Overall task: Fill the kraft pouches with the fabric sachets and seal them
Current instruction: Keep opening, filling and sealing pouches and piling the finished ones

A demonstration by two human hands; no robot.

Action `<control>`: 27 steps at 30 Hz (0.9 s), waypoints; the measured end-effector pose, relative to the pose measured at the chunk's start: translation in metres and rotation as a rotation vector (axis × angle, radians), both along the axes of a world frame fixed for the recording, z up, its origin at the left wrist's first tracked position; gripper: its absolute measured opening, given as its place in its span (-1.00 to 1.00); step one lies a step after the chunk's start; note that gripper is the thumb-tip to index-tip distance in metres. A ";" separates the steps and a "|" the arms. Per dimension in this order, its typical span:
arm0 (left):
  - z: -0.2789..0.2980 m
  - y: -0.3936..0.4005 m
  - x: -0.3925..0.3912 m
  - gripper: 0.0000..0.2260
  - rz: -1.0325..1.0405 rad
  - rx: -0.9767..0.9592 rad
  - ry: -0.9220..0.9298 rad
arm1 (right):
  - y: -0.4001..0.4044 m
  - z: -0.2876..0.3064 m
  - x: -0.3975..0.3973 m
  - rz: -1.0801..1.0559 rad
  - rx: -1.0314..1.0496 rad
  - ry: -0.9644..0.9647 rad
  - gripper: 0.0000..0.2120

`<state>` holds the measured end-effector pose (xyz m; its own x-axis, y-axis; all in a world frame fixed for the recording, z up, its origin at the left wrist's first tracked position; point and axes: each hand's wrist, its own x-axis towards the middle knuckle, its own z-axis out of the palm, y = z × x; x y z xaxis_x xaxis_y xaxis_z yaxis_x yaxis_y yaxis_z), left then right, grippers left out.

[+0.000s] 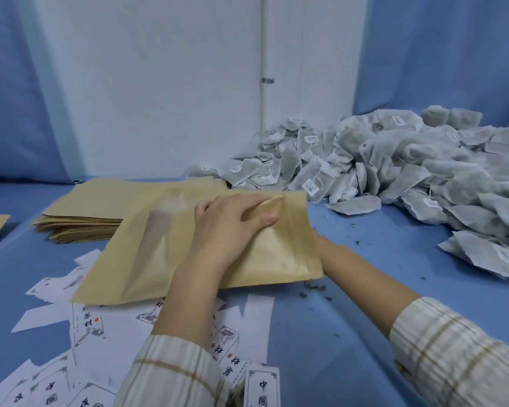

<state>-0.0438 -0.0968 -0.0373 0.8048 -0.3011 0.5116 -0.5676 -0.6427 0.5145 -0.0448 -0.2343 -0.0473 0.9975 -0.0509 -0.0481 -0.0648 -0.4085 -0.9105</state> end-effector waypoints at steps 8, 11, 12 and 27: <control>0.001 -0.072 -0.032 -0.69 -0.078 0.011 0.007 | -0.106 -0.020 -0.033 -0.258 -0.262 -0.038 -0.71; 0.000 -0.103 -0.042 -0.69 -0.113 0.033 0.008 | -0.139 -0.021 -0.059 -0.316 -0.395 -0.072 -0.81; -0.002 -0.112 -0.045 -0.69 -0.113 0.040 0.009 | -0.152 -0.021 -0.069 -0.307 -0.515 -0.183 -0.85; -0.039 -0.183 -0.048 -0.71 -0.108 -0.062 0.020 | -0.253 -0.038 -0.116 -0.649 -1.249 -0.209 -0.75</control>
<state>-0.0916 -0.2795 -0.0759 0.7794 -0.3547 0.5164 -0.6211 -0.5450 0.5631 -0.1604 -0.4877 -0.0850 0.7643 -0.3930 0.5112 -0.4594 -0.8882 0.0040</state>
